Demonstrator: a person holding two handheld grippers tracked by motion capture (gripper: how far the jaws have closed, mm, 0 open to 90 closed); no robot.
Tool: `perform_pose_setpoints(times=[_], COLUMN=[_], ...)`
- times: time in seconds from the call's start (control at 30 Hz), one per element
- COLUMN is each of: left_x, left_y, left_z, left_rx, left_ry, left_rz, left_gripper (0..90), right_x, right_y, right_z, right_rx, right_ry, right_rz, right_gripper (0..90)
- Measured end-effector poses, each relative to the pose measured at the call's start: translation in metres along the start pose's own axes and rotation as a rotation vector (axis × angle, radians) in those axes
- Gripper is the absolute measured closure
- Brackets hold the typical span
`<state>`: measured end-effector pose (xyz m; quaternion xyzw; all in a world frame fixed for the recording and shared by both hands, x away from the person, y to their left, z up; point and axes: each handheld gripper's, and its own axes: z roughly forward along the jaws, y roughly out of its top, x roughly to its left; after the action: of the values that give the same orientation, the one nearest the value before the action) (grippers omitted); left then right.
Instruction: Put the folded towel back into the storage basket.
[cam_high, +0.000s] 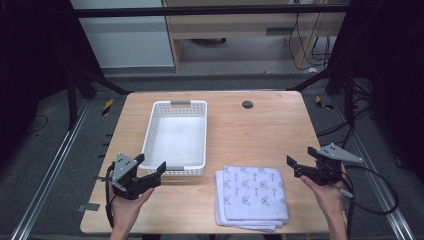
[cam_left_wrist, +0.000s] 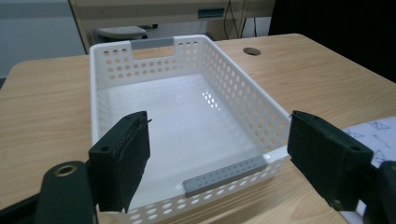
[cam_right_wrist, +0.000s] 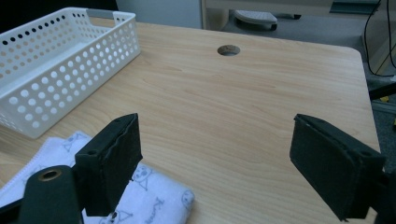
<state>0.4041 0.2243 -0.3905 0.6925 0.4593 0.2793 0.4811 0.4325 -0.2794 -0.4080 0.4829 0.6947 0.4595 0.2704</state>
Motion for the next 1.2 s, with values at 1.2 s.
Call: perform_pose_setpoints(times=[1.2], left_x=[-0.075], left_y=[-0.025], left_z=[0.038], left_rx=[0.111], left_ry=[-0.171], left_rz=[0.105], left_gripper=[21.9], right_x=[0.008], right_y=[-0.009], right_z=[0.014], right_rx=[0.052], right_ry=[0.084], right_rz=[-0.003], right_gripper=[24.1])
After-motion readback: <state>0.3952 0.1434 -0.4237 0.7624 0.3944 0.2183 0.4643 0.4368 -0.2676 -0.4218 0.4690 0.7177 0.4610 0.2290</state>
